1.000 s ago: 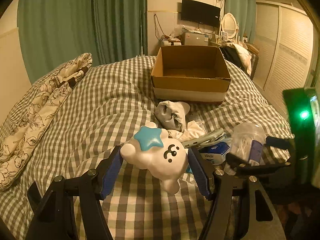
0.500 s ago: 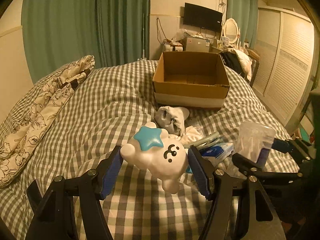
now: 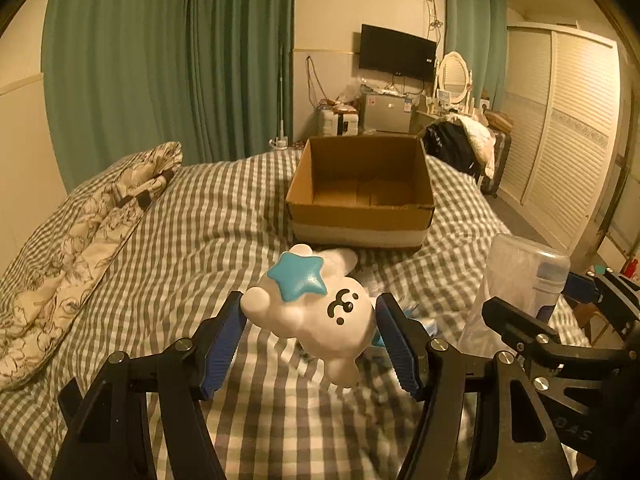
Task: Organize objects
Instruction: 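Carry the plush toy and swab jar over the cardboard box with both grippers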
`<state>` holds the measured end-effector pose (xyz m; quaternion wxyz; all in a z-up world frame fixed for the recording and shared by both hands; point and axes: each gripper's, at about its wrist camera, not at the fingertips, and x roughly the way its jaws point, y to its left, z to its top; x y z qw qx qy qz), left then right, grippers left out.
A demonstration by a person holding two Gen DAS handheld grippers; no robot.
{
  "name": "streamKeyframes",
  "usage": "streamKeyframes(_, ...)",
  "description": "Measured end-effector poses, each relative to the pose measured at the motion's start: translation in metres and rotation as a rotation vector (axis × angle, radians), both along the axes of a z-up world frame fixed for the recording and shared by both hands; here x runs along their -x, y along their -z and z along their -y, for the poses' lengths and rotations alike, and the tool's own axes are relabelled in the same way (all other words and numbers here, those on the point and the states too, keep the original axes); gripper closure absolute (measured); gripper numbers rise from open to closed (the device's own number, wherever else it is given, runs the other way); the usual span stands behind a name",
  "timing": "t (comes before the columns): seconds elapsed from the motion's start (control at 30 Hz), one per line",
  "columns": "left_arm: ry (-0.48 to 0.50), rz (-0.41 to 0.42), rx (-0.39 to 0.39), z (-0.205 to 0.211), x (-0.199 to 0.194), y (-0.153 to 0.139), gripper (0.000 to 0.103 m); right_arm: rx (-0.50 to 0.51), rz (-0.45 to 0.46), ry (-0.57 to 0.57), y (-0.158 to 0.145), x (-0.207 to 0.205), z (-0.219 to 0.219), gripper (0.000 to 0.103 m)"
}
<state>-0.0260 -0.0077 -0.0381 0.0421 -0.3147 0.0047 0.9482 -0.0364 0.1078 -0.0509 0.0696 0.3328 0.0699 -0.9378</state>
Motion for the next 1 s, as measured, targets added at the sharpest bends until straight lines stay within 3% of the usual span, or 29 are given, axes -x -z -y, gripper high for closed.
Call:
streamKeyframes(0.13,0.056,-0.005,-0.063,-0.004,0.015,-0.018,0.035,0.013,-0.036,-0.010,-0.017,0.005,-0.004,0.035)
streamKeyframes(0.3,0.076,-0.047,-0.062,-0.007,0.045,-0.043,0.035,0.030,-0.090,-0.028,-0.046,0.025,-0.010,0.036)
streamKeyframes(0.57,0.080,-0.101,-0.034,-0.013,0.139,-0.060,0.035,0.035,-0.161,-0.048,-0.089,0.106,-0.012,0.036)
streamKeyframes(0.73,0.078,-0.084,-0.010,-0.014,0.205,-0.042,0.035,0.068,-0.144,-0.034,-0.088,0.174,-0.018,0.036)
streamKeyframes(1.0,0.119,-0.020,0.065,-0.032,0.281,0.014,0.035,0.086,-0.052,0.002,-0.036,0.272,-0.030,0.037)
